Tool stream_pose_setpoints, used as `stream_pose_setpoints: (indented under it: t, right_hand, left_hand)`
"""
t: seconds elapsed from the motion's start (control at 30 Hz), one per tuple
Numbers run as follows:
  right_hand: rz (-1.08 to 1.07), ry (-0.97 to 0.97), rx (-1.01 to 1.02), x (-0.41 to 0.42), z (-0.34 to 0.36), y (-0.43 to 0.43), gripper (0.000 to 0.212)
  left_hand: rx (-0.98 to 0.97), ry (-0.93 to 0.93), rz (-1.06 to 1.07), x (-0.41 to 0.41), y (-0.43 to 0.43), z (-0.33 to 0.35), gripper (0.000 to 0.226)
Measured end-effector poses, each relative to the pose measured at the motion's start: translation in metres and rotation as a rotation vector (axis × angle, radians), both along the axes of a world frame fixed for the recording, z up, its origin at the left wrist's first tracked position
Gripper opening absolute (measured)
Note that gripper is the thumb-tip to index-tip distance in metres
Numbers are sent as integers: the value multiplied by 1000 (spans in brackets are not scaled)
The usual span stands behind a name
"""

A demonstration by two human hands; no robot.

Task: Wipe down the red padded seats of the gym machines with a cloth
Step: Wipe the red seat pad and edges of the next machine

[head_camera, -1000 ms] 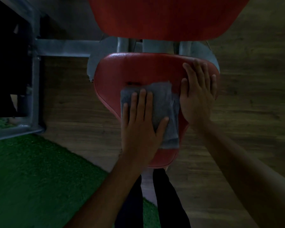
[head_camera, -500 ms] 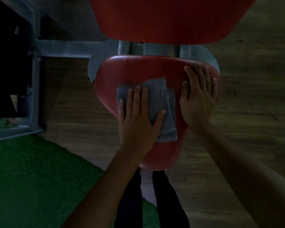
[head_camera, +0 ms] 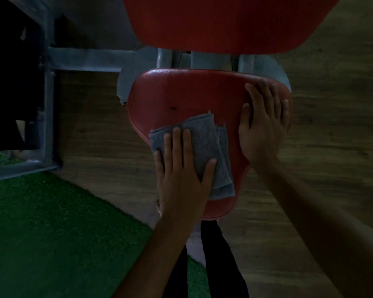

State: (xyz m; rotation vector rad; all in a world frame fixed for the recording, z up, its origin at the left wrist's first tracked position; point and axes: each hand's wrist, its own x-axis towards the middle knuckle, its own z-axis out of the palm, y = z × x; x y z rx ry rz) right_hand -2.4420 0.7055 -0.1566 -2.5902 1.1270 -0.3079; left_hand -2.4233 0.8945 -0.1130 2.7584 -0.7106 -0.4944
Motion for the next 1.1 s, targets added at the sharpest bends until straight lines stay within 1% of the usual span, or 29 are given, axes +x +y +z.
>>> stream_pose_setpoints:
  t: [0.17,0.3,0.37,0.47,0.6,0.67,0.8,0.87,0.93,1.03,1.1]
  right_hand:
    - [-5,-8,-9,0,0,1,46]
    - [-3,4,-1,0,2,0,47]
    - [-4,5,-1,0,2,0,47]
    - [-2,11,4,0,2,1,46]
    - [0,19,7,1,2,1,46]
    - [0,15,7,1,2,1,46]
    - [-10,-25,-7,1,1,1,45]
    - [-11,-26,-13,2,1,4,45]
    - [-8,-14,-21,5,1,8,45]
    - [-3,-17,-21,6,2,9,45]
    - [-6,-19,-24,6,2,9,45]
  left_hand:
    - [50,-40,-47,48,-24,-14,82]
    - [1,-9,-13,10,-6,-2,81]
    - [10,-11,-46,19,-5,-7,83]
    - [56,-52,-62,56,-22,-18,84]
    - [26,-18,-43,27,-11,-8,82]
    - [27,-19,-58,28,-7,-9,84]
    - [96,-116,-79,95,-41,-24,84]
    - [119,-125,-79,128,-54,-29,83]
    - [119,-104,-45,141,-56,-32,81]
    - [95,-127,8,102,-45,-26,81]
    - [60,-107,-32,67,-30,-19,81]
